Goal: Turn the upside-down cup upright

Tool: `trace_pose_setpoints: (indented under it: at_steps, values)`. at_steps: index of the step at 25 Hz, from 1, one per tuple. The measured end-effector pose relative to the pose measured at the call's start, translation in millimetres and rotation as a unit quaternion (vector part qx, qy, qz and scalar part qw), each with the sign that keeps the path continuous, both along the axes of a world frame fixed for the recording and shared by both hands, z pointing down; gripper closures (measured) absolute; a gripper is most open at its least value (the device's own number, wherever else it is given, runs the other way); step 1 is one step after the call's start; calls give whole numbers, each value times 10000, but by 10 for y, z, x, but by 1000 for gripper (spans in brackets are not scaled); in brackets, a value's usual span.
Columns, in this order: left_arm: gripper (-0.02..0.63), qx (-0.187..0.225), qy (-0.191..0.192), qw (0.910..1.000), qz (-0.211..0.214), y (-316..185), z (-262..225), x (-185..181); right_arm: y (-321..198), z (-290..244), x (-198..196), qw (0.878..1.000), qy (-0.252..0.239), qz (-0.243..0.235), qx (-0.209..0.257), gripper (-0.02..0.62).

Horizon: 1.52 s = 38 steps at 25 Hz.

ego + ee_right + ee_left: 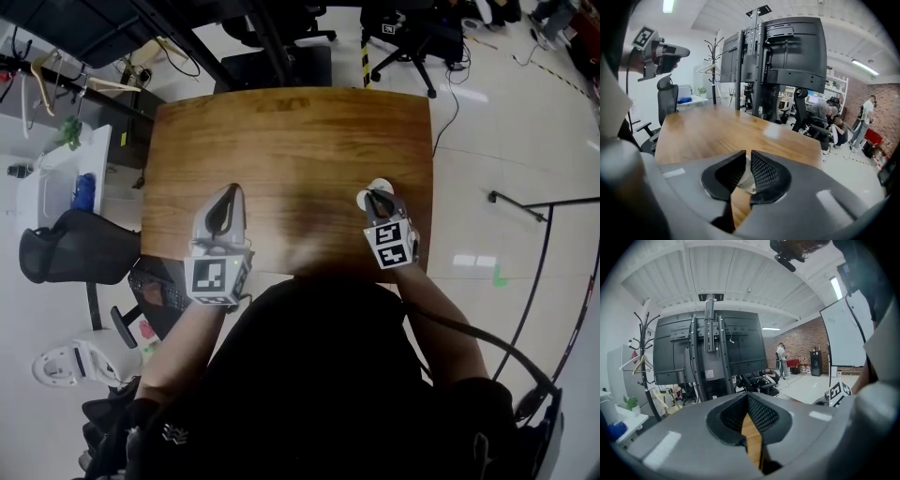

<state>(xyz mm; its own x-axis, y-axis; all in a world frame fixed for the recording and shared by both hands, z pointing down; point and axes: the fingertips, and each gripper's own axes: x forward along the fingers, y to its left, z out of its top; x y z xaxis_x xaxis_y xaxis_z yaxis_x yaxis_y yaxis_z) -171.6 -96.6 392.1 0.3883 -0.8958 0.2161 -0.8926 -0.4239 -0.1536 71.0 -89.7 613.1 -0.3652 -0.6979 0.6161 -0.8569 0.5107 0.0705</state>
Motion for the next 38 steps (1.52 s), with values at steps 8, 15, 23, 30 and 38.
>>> trace_pose_setpoints:
  at_steps: [8, 15, 23, 30, 38]
  values:
    - [606, -6, -110, 9999, -127, 42, -60, -25, -111, 241, -417, 9967, -764, -203, -169, 561]
    - [606, -3, -162, 9996, -243, 62, -77, -101, -108, 412, -464, 9956, -806, -264, -391, 541]
    - [606, -69, -153, 9994, -294, 65, -51, -149, -517, 28, -24, 9971, -701, 58, 277, 453]
    - [606, -17, -224, 9993, -306, 83, -91, -151, -615, 396, 17, 9934, -777, -48, -844, 417]
    - [606, -16, -137, 9994, -309, 44, -71, -138, -427, 83, -170, 9970, -382, -677, -25, 535]
